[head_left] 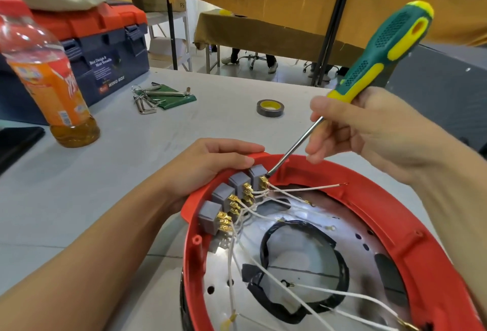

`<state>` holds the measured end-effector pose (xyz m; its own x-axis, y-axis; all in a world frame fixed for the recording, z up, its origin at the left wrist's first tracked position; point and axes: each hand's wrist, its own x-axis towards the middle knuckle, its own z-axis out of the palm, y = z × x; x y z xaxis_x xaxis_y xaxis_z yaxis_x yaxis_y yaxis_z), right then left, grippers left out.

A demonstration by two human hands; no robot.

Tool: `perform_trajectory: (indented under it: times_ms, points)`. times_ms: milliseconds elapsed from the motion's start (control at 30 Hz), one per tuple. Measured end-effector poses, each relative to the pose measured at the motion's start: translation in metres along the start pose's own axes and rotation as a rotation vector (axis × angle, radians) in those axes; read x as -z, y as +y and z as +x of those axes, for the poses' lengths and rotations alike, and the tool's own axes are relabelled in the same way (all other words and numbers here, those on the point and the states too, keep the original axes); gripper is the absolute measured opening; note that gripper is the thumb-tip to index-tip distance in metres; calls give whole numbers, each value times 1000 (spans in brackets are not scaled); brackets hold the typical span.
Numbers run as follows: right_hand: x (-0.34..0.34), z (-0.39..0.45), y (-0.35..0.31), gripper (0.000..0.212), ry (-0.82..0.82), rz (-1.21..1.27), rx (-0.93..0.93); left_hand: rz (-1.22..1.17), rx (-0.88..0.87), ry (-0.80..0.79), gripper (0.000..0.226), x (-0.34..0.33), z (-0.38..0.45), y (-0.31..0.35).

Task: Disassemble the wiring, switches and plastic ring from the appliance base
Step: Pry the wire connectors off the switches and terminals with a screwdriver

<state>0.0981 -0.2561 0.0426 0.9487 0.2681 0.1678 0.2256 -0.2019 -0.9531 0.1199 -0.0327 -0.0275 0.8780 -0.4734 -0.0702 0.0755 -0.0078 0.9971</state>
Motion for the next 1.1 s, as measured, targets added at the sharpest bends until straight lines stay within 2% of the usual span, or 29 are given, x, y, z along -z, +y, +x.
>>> perform_trajectory:
  times_ms: [300,633,800,1100]
  points:
    - [-6,5,3,28,82,-15,101,-8,8,6,34,1,0,-2]
    - [-7,5,3,28,24,-50,151,-21,6,25,34,-2,-1,1]
    - [-9,11,-1,28,10,-163,218,-16,5,33,33,-1,-1,0]
    - [-27,42,0,30,138,-131,71,-10,1,23,33,-2,-1,0]
